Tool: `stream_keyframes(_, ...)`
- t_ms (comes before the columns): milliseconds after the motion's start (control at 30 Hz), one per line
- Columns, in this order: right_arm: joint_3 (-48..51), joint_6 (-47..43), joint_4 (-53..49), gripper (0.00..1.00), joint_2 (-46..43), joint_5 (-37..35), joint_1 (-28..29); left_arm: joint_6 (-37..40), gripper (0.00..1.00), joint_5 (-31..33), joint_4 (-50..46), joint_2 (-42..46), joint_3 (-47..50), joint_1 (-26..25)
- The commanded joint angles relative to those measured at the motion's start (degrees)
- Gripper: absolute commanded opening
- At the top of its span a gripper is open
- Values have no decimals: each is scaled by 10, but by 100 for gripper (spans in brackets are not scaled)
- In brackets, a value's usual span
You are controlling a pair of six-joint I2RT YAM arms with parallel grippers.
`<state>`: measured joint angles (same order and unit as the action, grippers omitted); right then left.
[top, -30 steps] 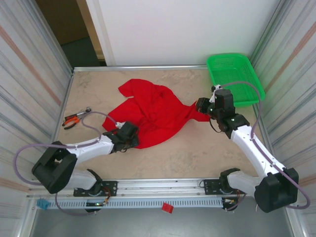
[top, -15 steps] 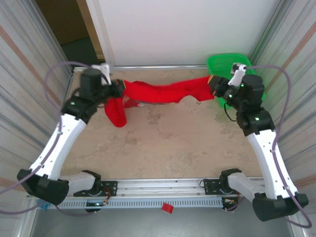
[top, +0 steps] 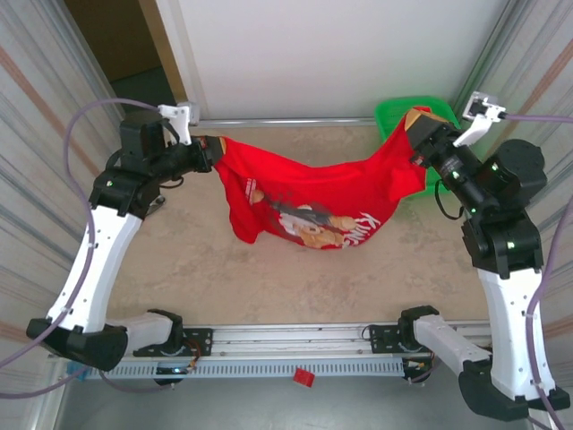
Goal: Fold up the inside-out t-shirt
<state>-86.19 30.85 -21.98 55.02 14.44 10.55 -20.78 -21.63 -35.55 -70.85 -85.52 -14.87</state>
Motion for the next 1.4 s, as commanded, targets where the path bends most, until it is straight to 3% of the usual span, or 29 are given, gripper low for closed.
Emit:
stream_keyframes(0, 17, -21, 20, 0, 76, -8, -17, 6, 0, -36, 66, -51, 20, 37)
stream_keyframes(233, -91, -8, 42, 0, 197, 49, -53, 21, 0, -55, 84, -180, -111, 56)
stream_keyframes(467, -133, -4, 29, 0, 184, 67, -61, 30, 0, -53, 68, -161, -164, 56)
stream_keyframes(567, -54, 15, 47, 0, 136, 68, -61, 24, 1, -64, 77, -125, -98, 56)
stream_keyframes(767, 202, 61, 57, 0, -5, 45, -39, 9, 6, -81, 113, -76, 120, 46)
stream_keyframes(1000, 464, 112, 1, 0, -147, -52, 33, -10, 45, -47, 135, -50, 319, 28)
stream_keyframes(1233, 514, 115, -23, 0, -185, -84, 40, -110, 55, 50, 131, 53, 441, 11)
stream_keyframes(1367, 494, 97, -19, 0, -165, -86, 39, -166, 57, 154, 120, 107, 512, -23)
